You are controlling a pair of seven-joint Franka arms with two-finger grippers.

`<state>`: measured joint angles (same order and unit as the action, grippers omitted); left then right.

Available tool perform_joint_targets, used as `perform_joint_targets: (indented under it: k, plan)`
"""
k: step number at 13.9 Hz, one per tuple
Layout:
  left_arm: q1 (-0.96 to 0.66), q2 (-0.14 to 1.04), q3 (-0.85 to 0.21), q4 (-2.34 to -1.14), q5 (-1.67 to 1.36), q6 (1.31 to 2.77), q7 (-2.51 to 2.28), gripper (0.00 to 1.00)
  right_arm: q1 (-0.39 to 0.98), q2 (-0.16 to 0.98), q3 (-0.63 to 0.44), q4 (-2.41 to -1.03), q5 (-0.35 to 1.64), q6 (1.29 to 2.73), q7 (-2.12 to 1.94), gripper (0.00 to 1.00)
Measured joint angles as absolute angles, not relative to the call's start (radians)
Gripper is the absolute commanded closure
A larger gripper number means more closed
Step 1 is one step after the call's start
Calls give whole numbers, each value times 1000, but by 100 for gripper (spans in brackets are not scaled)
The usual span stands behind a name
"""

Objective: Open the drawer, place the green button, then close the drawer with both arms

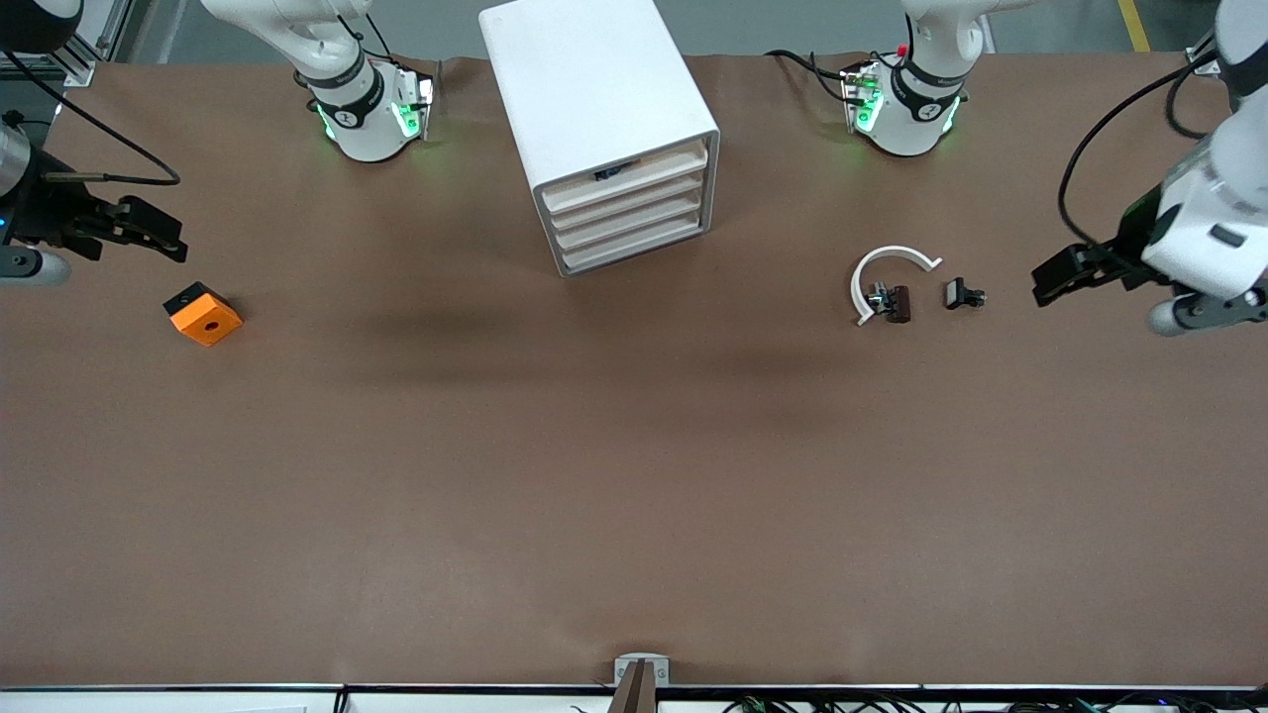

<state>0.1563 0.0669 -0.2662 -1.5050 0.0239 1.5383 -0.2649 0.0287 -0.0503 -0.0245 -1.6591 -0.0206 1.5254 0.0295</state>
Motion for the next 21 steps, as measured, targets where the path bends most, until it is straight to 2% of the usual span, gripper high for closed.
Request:
perform_joint_targets:
  k: [2, 4, 9, 21]
  plan:
    - [85, 15, -160, -1543, 2, 1534, -228, 0, 29, -50, -24, -1659, -21, 1525, 29, 0]
    - [45, -30, -118, -1579, 1, 1528, -221, 0, 29, -50, -23, -1658, -21, 1525, 29, 0]
    - [33, -85, -117, -1627, 1, 1524, -221, 0, 29, -50, -24, -1654, -21, 1525, 29, 0]
    - [31, -91, -119, -1630, 1, 1490, -155, 0, 28, -50, -33, -1629, -21, 1511, 29, 0]
